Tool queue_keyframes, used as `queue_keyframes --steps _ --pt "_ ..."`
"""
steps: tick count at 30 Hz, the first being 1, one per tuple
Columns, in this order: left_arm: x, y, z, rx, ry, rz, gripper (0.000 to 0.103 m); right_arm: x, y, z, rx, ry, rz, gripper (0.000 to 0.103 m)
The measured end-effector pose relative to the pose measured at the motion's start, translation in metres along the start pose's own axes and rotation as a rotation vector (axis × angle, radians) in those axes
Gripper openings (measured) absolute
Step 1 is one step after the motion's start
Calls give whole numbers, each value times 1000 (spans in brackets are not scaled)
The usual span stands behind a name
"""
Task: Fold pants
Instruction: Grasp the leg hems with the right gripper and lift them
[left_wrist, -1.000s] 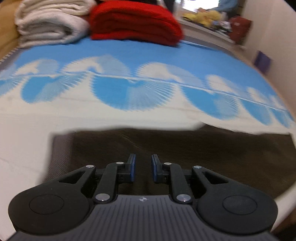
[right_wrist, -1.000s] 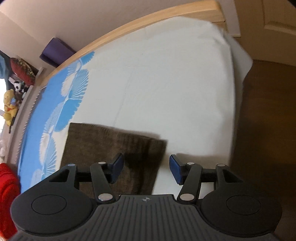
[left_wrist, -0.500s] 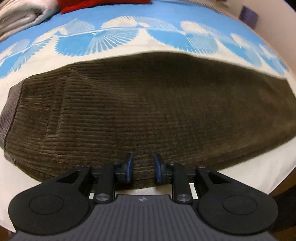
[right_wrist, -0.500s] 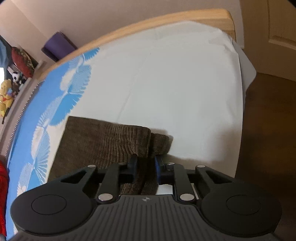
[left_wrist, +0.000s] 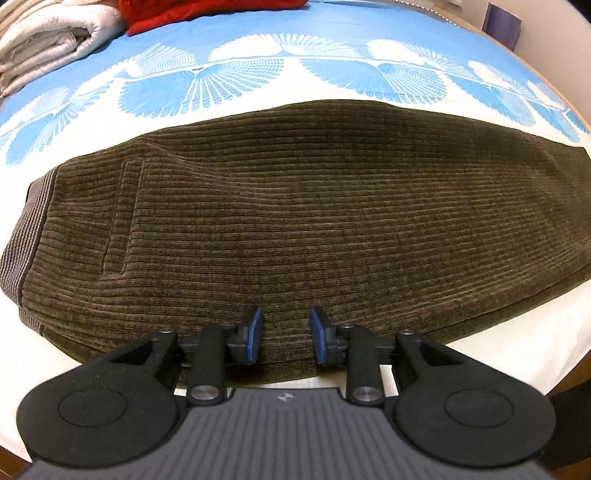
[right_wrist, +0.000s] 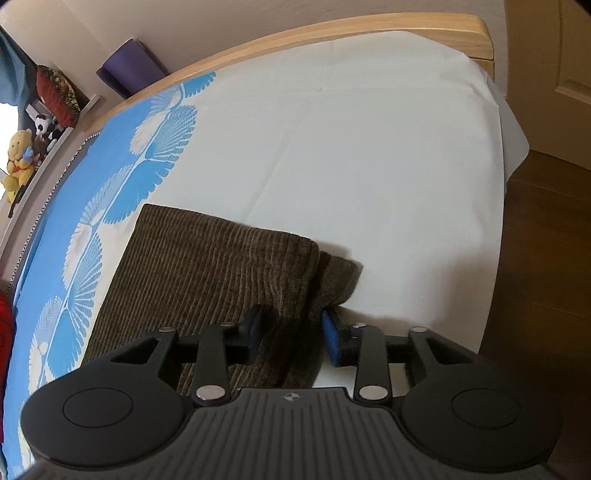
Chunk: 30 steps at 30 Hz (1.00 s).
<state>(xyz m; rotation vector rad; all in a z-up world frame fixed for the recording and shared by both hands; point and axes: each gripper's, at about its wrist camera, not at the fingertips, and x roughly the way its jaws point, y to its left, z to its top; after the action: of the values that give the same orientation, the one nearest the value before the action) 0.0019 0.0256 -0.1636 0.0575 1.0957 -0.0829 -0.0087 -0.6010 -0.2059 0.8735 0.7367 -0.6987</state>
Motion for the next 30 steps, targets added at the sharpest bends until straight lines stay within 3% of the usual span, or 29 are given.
queue_keyframes --steps 2,19,23,30 --pt "0 -1 0 0 0 0 32 -2 0 0 4 -9 4 19" --pt "0 -1 1 2 3 2 33 -4 0 0 0 -20 8 18" --pt "1 0 1 1 7 0 34 -14 8 -1 -12 -58 26 15" --pt "-1 9 5 -44 14 -29 35 -71 85 -17 -292 -241 77 14"
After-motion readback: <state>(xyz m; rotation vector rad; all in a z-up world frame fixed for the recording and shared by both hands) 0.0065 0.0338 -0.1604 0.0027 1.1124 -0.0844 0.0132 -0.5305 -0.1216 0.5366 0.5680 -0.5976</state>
